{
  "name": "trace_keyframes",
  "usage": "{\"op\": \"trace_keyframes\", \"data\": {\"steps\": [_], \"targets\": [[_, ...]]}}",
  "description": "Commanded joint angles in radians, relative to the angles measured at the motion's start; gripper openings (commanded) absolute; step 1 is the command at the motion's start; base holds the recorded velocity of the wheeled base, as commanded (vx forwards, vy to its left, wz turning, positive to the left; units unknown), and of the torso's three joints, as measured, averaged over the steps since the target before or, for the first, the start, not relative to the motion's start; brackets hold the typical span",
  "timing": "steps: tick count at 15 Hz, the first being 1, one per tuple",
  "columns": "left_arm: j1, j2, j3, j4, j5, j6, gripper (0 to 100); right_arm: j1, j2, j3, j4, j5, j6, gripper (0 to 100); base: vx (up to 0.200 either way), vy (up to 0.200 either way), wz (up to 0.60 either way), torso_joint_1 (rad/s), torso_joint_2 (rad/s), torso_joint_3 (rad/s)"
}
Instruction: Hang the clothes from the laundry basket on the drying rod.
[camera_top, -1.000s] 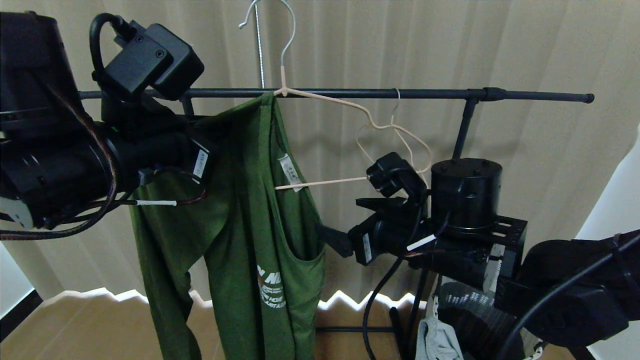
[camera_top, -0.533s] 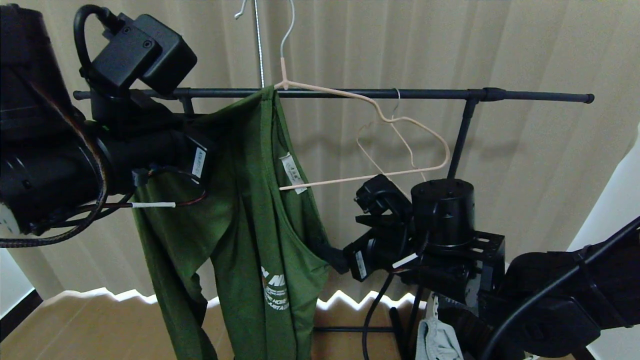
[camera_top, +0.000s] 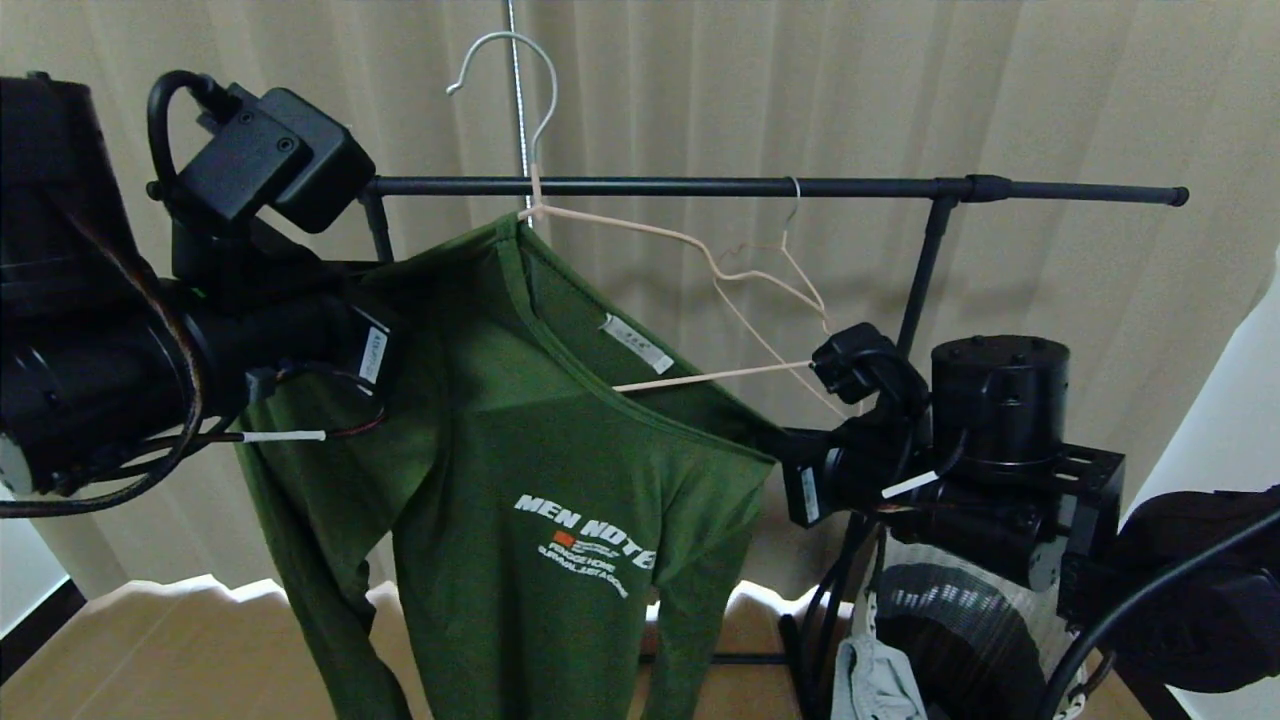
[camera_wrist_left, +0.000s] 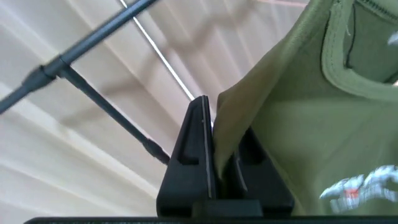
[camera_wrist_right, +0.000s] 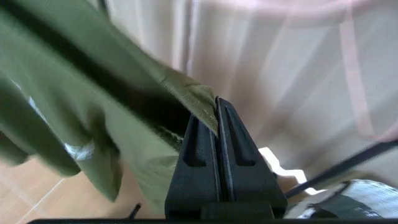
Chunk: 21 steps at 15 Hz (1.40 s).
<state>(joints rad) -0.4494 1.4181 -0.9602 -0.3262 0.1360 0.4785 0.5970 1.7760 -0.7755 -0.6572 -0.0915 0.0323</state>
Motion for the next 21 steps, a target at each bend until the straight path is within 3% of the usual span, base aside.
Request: {"op": "trace_keyframes", "data": {"steps": [1, 5, 12, 13, 15, 17, 18, 21], "targets": [[0.017, -0.021, 0.038, -0.002, 0.001, 0.000, 0, -0.057, -0.024, -0.010, -0.001, 0.001, -0.008, 0, 0.000, 0.000, 0.00, 0.000, 0.00, 0.000], [0.040, -0.044, 0.124, -0.005, 0.001, 0.005, 0, -0.120, -0.026, -0.036, 0.001, 0.001, -0.020, 0, 0.000, 0.000, 0.00, 0.000, 0.00, 0.000], [0.077, -0.057, 0.210, -0.005, 0.004, 0.084, 0, -0.120, -0.049, -0.087, 0.011, 0.006, -0.020, 0, 0.000, 0.000, 0.00, 0.000, 0.00, 0.000], [0.081, -0.054, 0.216, -0.005, 0.034, 0.088, 0, -0.120, -0.063, -0.093, 0.011, 0.010, -0.022, 0, 0.000, 0.000, 0.00, 0.000, 0.00, 0.000], [0.077, -0.051, 0.215, -0.007, 0.080, 0.086, 0, -0.106, -0.102, -0.088, 0.022, 0.015, -0.022, 0, 0.000, 0.000, 0.00, 0.000, 0.00, 0.000], [0.072, -0.044, 0.216, -0.007, 0.090, 0.086, 0, -0.037, -0.165, -0.085, 0.057, 0.018, -0.022, 0, 0.000, 0.000, 0.00, 0.000, 0.00, 0.000], [0.072, -0.036, 0.210, -0.008, 0.093, 0.083, 0, 0.001, -0.201, -0.074, 0.102, 0.018, -0.022, 100, 0.000, 0.000, 0.00, 0.000, 0.00, 0.000], [0.070, -0.036, 0.187, -0.008, 0.094, 0.078, 0, 0.037, -0.230, -0.025, 0.119, 0.018, -0.061, 100, 0.000, 0.000, 0.00, 0.000, 0.00, 0.000]]}}
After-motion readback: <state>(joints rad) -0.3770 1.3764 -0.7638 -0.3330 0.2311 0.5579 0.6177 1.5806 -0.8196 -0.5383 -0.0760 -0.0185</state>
